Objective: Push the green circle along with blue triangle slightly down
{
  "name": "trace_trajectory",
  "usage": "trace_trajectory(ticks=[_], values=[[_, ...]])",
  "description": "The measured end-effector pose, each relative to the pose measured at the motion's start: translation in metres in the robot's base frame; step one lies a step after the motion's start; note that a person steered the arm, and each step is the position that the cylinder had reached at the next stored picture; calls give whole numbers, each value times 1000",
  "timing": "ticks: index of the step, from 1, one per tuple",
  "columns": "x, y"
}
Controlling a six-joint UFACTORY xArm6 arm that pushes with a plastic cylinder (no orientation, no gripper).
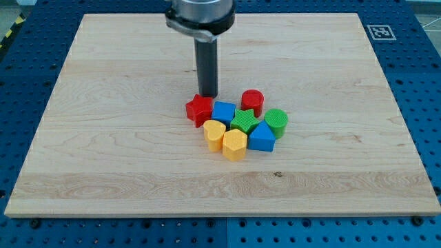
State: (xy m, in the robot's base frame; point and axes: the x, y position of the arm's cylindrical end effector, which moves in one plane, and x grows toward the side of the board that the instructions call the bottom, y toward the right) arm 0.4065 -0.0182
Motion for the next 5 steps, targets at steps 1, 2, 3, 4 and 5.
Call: trace_trajectory(ticks=[1, 2, 3, 4, 5], values=[[-20, 52], [-8, 109], [40, 117], [57, 110], [84, 110]])
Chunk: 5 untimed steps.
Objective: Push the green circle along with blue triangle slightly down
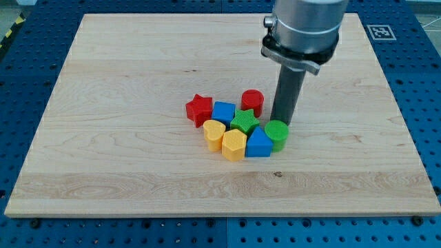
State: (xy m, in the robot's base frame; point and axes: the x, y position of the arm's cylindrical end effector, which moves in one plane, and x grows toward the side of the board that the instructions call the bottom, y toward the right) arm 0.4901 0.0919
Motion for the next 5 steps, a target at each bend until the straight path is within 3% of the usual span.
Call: trace_trajectory(ticks=[2, 5], values=[[6, 22], [71, 14]])
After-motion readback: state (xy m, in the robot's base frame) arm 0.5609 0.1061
